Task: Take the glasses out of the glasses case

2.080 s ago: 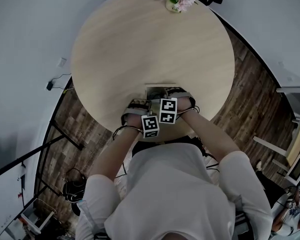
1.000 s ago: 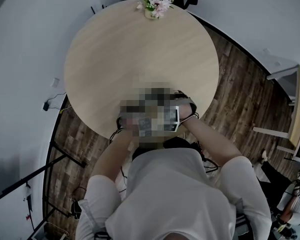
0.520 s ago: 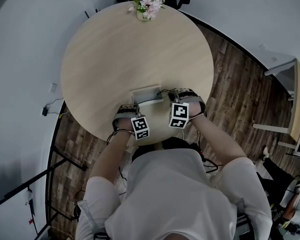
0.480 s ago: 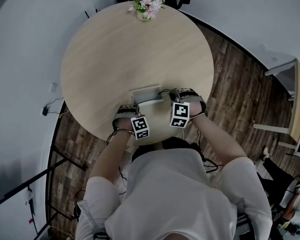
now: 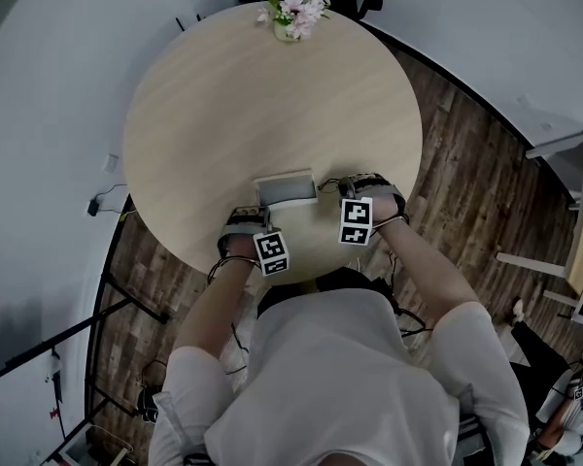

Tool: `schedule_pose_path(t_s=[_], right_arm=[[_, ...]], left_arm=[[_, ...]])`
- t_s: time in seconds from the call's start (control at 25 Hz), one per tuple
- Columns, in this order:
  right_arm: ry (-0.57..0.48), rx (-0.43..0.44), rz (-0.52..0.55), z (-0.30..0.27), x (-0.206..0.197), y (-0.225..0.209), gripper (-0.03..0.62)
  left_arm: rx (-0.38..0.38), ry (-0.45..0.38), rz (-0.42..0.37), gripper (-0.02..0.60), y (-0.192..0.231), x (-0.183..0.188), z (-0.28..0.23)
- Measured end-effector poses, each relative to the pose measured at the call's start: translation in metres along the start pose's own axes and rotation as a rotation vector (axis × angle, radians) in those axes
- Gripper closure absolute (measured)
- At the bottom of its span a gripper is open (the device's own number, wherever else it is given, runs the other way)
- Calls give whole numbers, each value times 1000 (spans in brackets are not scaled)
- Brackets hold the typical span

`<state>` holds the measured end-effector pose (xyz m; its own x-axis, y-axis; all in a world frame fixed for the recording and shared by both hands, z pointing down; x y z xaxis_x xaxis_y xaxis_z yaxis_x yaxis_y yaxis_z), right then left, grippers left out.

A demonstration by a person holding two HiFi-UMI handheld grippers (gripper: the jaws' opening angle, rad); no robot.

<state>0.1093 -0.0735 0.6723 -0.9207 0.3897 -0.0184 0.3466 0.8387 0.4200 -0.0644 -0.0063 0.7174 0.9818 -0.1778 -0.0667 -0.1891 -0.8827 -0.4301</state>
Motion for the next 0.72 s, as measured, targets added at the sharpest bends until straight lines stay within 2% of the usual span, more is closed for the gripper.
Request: schedule_pose_path(t_s=[0.24, 0.72], right_arm=[[-9, 38, 5, -19, -15, 2, 576], [-49, 43, 39, -35, -19, -7, 574]], left_arm=[[3, 16, 32, 577, 2, 2, -2], [-2, 28, 56, 577, 3, 2, -3]])
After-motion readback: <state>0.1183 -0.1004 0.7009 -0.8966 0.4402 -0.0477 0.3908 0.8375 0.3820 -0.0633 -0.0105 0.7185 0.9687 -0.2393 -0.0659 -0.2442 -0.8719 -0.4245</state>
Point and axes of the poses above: the fingertips, and each gripper's own axes: z backward along the fingers, y to its left, x out of its top, the point moved 2 cm from there along z, backward along the fingers, and after that the axes turned 14 degrees about z, right-handed, at the moved point
